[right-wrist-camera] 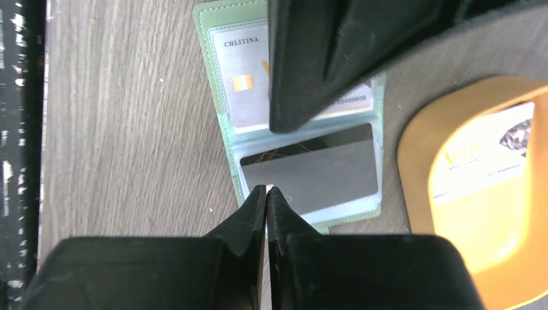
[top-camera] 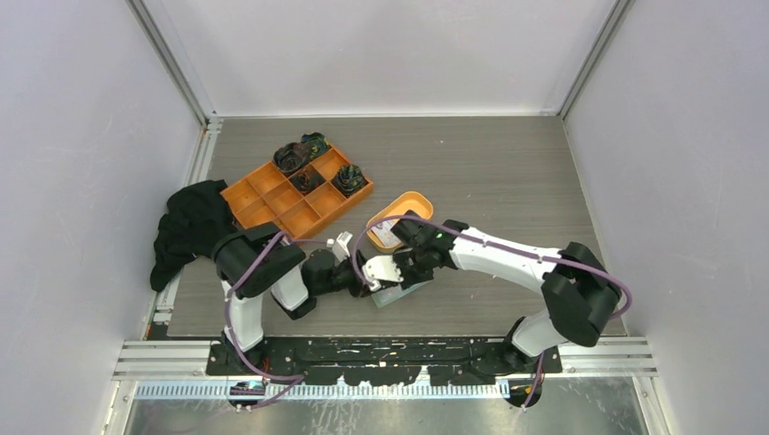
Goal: Put the credit cards into the card holder
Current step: Insert the credit card into the card holder.
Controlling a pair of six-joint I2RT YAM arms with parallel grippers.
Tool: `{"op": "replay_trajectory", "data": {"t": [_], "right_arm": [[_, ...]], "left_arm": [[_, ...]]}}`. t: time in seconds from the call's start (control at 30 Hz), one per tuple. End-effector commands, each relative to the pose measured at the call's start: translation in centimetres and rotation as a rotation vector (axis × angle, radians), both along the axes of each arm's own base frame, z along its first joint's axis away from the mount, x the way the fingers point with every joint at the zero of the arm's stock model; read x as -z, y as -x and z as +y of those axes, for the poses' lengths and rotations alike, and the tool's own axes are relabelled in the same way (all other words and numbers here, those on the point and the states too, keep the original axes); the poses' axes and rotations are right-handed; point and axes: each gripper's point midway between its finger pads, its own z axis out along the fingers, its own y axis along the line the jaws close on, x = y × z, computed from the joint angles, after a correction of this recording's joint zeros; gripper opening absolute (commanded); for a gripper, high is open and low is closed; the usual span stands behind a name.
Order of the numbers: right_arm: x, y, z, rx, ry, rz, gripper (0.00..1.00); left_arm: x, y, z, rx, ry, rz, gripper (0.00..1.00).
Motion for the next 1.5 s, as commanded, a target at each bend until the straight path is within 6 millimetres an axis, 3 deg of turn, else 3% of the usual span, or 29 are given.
{"op": "replay_trajectory", "data": {"t": [0.0, 0.2, 0.27, 0.43, 0.5, 0.63, 0.77, 0.9, 1.1, 1.47], "right_arm": [[-4.4, 0.5, 0.9, 0.039, -0.166, 0.094, 0.10], [-8.1, -1.2, 0.3, 0.215, -0.324, 0.175, 0.15], [-9.5, -1.9, 0.2, 0.298, -0.393, 0.227, 0.19], [-12.2, -3.4, 0.0, 0.477, -0.586, 0.424, 0.34], [-12.4, -3.8, 0.0, 0.543, -0.645, 0.528, 0.38], [-10.9, -4.4, 0.5, 0.687, -0.642, 0.720, 0.40], [-7.5, -4.9, 0.7, 0.835, -0.516, 0.872, 0.40], [-4.8, -5.4, 0.2, 0.949, -0.393, 0.919, 0.40], [-2.5, -6.1, -0.7, 1.039, -0.304, 0.891, 0.40], [-0.3, -6.0, -1.4, 1.089, -0.188, 0.873, 0.41]], "left_arm": [[1.2, 0.4, 1.5, 0.000, -0.124, -0.012, 0.31], [-2.0, 0.2, 2.6, 0.004, -0.212, -0.139, 0.31], [-2.4, 0.1, 3.8, 0.002, -0.308, -0.186, 0.31], [-6.7, -0.6, 7.0, -0.061, -0.430, -0.380, 0.31], [-8.2, -0.8, 8.4, -0.110, -0.444, -0.456, 0.38], [-10.5, -0.9, 10.4, -0.210, -0.413, -0.574, 0.68], [-10.3, -0.1, 11.0, -0.231, -0.350, -0.593, 0.83], [-9.9, 0.4, 10.9, -0.249, -0.282, -0.579, 0.81], [-8.8, 0.9, 10.3, -0.233, -0.230, -0.525, 0.72], [-8.2, 1.1, 8.6, -0.173, -0.193, -0.474, 0.59]]}}
